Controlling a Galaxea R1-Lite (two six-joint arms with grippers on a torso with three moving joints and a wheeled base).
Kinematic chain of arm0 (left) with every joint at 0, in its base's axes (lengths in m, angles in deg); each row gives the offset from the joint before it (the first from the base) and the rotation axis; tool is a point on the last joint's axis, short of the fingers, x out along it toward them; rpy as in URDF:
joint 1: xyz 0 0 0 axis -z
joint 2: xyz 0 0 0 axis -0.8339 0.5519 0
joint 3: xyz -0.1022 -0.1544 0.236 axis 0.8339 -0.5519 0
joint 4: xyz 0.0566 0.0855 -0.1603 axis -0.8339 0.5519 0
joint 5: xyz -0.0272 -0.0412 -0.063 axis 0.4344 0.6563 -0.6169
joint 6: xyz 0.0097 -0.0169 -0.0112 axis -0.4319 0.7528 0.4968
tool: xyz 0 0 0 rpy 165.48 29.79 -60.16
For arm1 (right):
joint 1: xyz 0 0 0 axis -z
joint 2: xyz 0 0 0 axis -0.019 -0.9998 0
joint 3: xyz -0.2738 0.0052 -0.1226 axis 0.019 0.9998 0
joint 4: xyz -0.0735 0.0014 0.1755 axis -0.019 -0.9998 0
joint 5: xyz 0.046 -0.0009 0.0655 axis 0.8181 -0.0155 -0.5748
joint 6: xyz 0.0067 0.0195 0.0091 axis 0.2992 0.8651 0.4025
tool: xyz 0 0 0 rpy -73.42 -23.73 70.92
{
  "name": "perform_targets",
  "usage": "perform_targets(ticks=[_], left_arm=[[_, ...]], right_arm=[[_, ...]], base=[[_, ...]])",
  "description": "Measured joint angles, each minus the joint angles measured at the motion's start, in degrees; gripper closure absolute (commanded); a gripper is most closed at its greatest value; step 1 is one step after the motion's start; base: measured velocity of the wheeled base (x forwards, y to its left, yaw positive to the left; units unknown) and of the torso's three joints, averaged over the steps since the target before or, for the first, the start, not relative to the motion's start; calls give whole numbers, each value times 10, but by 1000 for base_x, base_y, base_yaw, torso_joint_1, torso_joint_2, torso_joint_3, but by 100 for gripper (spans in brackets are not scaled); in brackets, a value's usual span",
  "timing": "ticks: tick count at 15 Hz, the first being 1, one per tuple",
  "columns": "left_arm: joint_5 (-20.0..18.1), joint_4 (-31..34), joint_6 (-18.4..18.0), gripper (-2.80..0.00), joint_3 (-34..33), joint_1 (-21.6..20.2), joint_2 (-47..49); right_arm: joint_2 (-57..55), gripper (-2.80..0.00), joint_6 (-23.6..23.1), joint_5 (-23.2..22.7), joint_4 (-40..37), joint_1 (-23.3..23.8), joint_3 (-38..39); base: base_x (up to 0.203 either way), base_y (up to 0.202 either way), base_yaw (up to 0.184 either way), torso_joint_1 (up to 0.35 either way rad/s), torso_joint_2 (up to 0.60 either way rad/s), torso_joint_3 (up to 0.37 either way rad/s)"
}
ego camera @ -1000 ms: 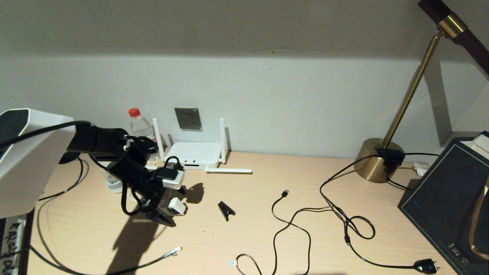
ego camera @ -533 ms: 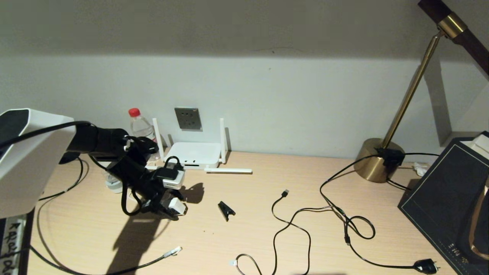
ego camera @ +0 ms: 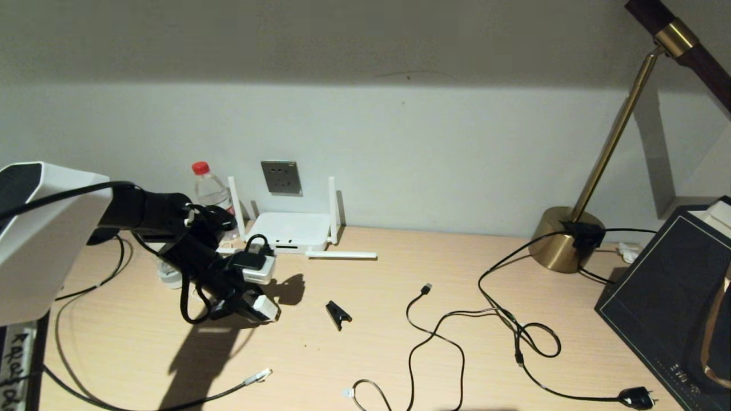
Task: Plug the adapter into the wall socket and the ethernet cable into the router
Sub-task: Pick up plug, then align plug and socket
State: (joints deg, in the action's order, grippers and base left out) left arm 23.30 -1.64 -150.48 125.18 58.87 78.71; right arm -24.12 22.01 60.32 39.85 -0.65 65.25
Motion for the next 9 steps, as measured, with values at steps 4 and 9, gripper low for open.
perform_targets(ticks=[4, 9], left_arm=[[-40, -7, 4, 0, -67, 2, -51], [-56, -108, 69, 0, -252, 15, -172]], right_arm=[[0, 0, 0, 0, 0, 0, 0], [0, 0, 0, 0, 0, 0, 0]], base=[[0, 0, 0, 0, 0, 0], [0, 0, 0, 0, 0, 0]])
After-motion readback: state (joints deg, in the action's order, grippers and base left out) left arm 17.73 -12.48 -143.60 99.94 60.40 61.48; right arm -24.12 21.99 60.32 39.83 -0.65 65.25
